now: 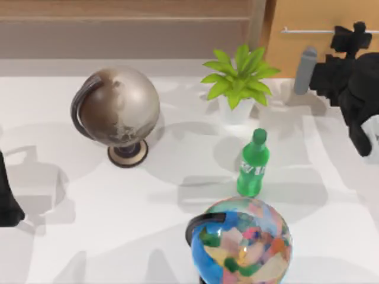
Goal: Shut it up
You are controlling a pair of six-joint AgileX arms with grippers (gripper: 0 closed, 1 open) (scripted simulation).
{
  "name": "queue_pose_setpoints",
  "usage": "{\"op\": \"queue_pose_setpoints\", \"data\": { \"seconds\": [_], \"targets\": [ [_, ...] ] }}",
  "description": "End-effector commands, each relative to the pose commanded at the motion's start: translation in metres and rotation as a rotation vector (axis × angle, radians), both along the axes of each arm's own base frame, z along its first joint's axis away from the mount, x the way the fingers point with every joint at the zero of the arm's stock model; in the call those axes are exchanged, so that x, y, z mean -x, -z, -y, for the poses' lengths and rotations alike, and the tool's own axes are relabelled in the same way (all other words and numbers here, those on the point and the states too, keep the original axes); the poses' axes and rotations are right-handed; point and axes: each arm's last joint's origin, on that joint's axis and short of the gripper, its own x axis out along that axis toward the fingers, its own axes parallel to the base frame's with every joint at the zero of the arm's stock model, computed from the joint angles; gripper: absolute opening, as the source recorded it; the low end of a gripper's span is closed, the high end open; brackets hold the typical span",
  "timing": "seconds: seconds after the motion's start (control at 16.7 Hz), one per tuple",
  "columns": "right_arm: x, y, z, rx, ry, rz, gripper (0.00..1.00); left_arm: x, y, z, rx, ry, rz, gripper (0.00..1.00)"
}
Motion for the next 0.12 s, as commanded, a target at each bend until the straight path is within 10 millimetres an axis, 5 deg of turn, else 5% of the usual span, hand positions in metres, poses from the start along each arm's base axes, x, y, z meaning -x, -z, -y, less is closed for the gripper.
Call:
{"op": "queue_pose_setpoints", "data": {
  "seconds": [0.12],
  "targets": [
    [0.0000, 0.0000, 0.0000, 0.000, 0.000, 0.000, 1.00, 0.0000, 0.0000, 0.0000, 0.000, 0.000, 0.000, 1.00]
  ]
}}
